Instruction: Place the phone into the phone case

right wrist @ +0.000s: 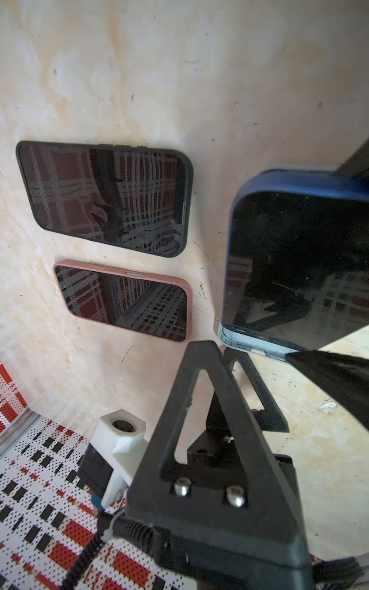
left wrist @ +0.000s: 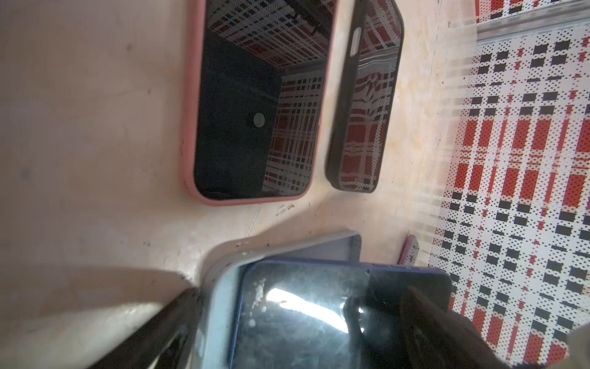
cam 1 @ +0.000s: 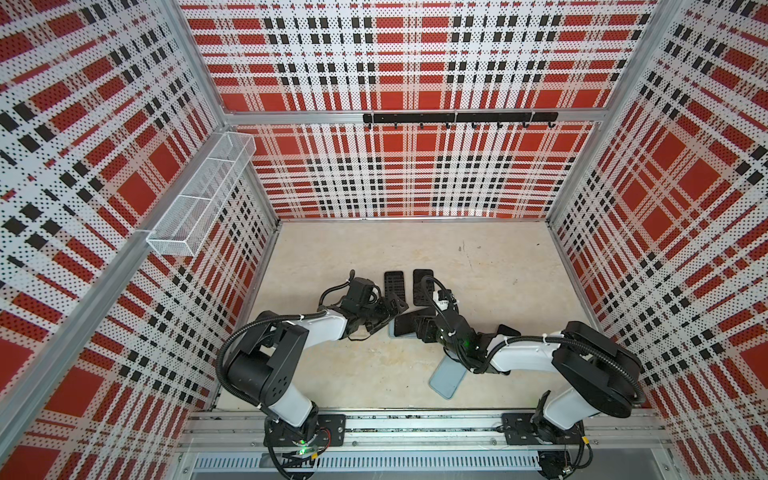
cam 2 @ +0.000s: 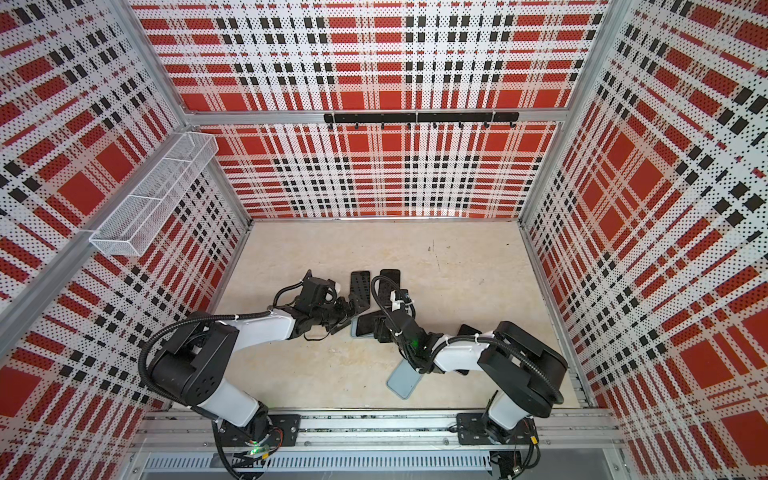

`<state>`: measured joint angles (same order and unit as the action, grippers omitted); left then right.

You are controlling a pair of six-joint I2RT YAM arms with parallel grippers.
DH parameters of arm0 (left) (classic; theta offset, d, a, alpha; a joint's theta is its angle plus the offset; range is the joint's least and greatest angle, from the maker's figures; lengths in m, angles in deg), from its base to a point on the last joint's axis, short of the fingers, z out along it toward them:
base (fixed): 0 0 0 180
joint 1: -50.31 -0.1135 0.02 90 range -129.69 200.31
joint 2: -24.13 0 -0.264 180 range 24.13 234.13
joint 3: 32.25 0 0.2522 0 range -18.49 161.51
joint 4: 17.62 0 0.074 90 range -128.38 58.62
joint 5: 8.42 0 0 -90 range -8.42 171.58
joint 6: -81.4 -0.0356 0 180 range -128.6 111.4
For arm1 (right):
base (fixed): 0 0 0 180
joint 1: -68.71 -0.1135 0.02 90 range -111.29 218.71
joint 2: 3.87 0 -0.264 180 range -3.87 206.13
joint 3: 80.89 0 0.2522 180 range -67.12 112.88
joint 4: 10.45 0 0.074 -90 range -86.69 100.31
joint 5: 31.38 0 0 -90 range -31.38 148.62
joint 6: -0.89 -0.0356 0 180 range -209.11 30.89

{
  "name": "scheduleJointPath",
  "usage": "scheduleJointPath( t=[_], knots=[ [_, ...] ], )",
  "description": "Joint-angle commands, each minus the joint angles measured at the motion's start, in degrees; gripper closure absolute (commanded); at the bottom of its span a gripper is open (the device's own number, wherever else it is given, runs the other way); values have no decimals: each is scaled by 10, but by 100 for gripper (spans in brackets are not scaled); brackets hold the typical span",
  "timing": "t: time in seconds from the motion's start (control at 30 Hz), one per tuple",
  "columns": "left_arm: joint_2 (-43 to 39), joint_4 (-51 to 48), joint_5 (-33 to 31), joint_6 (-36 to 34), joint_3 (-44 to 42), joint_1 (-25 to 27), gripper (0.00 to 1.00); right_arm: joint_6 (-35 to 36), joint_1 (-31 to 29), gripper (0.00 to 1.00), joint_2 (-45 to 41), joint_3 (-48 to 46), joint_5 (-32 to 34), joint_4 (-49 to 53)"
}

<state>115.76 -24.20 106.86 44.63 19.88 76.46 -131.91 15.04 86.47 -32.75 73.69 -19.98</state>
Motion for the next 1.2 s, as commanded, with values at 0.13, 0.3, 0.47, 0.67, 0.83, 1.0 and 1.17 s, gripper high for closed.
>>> scheduleJointPath(
  t=[0.13,0.3,0.47,0.67,0.83,1.0,1.17],
  knots=[
    [3,-25,10,-19,2,-4,1,22,-4,26,16,55,13,89],
    [3,-26,6,-15,0,-5,0,30,-4,22,41,97,27,165],
    [-1,-26,2,-13,-1,-6,1,37,-4,19,41,107,37,185],
    [-6,-26,1,-14,-4,-10,0,55,-5,12,21,103,53,210],
    [-7,-27,2,-15,-5,-12,0,87,-5,10,8,104,50,210],
    [-9,-27,3,-13,-6,-12,1,103,-1,12,16,106,29,195],
    [-12,-27,3,-11,-9,-12,0,97,10,15,18,97,24,194]
  ],
)
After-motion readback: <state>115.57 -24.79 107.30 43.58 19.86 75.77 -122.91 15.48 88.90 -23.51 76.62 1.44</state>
